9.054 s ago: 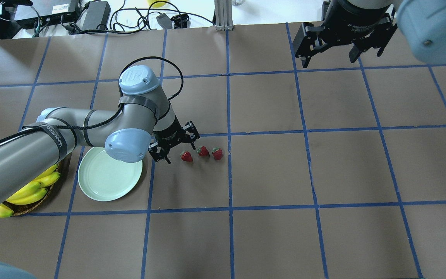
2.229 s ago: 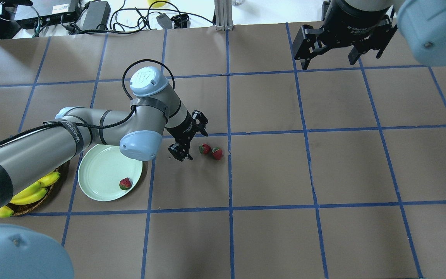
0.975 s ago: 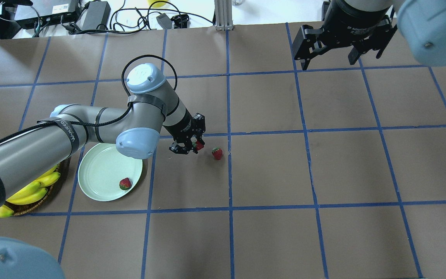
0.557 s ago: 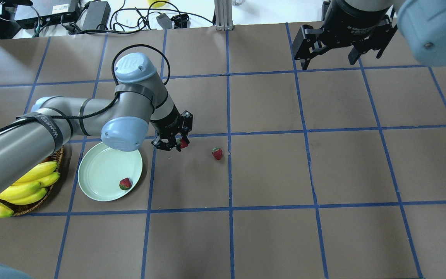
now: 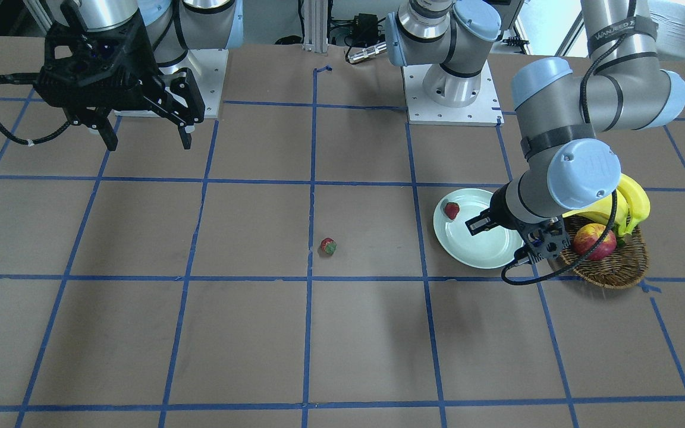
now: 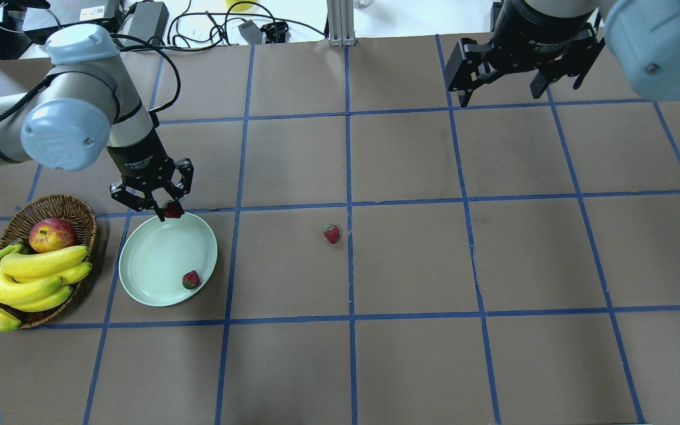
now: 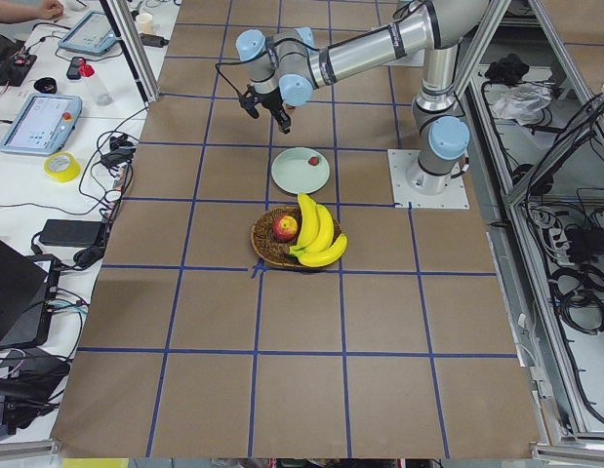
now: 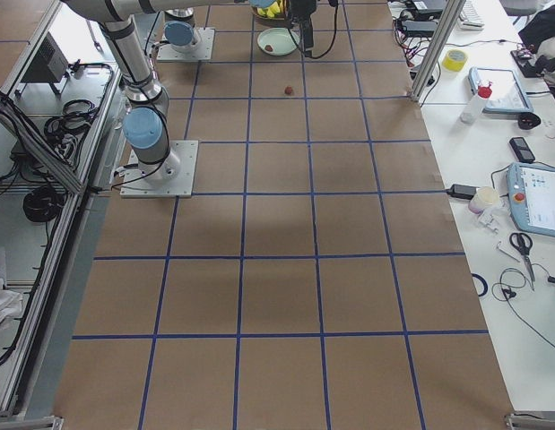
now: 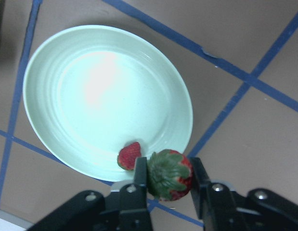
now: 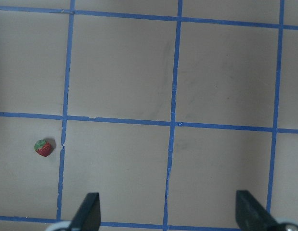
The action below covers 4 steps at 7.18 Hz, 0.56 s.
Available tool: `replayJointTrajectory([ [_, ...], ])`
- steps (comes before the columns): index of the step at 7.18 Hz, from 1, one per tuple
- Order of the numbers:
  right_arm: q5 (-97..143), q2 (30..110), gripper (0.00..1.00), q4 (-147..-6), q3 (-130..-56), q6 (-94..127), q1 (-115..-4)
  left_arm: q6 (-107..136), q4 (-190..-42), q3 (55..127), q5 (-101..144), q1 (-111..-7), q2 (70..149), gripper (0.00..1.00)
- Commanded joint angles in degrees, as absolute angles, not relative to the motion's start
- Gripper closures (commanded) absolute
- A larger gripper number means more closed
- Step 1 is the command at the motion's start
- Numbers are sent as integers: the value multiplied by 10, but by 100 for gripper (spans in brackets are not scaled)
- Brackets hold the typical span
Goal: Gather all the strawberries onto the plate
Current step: 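Carry the strawberry over the plate and open the left gripper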
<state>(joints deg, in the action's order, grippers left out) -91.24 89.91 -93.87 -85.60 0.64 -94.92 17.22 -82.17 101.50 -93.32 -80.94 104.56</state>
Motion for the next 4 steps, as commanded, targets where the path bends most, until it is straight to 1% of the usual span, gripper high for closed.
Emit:
replayJointTrajectory([
  [1, -913, 899, 0, -939, -856, 7, -949, 149, -808, 1050, -942, -796, 1057, 99],
  [3, -912, 899, 0, -939, -856, 6, -949, 144, -806, 1052, -937, -796, 1057, 1],
  [4, -912, 899, 0, -939, -856, 6, -949, 145, -806, 1050, -934, -796, 1055, 0],
])
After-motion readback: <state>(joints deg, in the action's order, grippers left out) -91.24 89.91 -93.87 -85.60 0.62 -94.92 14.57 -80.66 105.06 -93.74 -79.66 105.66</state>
